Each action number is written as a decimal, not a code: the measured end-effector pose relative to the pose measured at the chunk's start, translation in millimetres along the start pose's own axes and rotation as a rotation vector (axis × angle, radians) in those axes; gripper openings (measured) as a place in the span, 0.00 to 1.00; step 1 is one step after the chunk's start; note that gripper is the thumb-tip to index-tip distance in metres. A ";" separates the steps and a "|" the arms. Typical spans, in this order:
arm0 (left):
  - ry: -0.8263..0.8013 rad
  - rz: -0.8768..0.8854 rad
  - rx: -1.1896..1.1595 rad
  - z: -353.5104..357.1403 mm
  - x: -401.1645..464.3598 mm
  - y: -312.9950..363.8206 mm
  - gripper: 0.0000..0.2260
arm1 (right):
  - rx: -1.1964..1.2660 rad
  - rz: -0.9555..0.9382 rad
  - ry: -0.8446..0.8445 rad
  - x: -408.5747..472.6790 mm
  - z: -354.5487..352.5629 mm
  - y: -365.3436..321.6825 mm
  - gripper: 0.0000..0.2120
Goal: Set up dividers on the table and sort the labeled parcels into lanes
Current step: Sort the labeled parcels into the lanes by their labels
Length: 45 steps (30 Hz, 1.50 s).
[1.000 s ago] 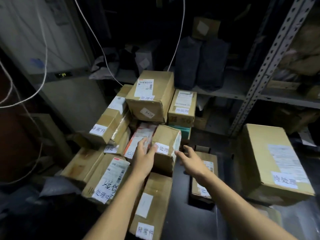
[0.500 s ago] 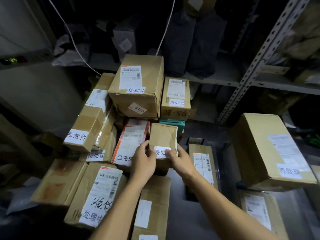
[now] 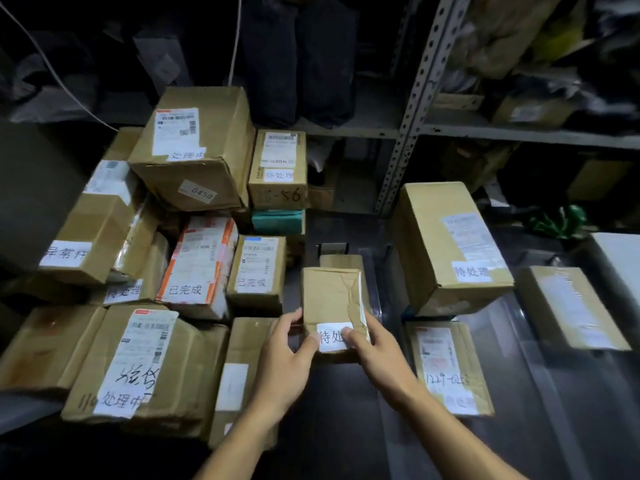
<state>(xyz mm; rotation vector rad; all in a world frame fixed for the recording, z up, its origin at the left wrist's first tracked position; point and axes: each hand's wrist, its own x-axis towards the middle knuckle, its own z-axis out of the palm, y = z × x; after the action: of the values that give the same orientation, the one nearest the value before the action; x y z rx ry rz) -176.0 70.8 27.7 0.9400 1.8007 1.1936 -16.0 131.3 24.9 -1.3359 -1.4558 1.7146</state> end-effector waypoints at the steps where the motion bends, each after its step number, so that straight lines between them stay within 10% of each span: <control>1: -0.023 -0.014 -0.015 12.6 -9.8 -1.4 0.15 | -0.008 -0.001 0.016 -11.6 -13.6 3.7 0.16; 25: -0.344 -0.283 0.007 251.8 -66.9 -26.3 0.28 | -0.381 0.314 0.150 -71.5 -208.7 57.6 0.11; 37: -0.254 -0.180 -0.022 199.7 -50.0 13.9 0.22 | -0.599 0.067 0.422 -65.0 -189.9 25.6 0.19; 45: 0.055 -0.014 0.008 82.2 -8.5 42.9 0.07 | -0.527 -0.199 0.170 -22.5 -76.8 -34.8 0.11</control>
<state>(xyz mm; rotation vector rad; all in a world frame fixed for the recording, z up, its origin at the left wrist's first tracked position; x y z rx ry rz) -92.5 106.9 47.8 0.9059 1.8536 1.2144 54.8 154.6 70.2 -1.4864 -1.9426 1.0998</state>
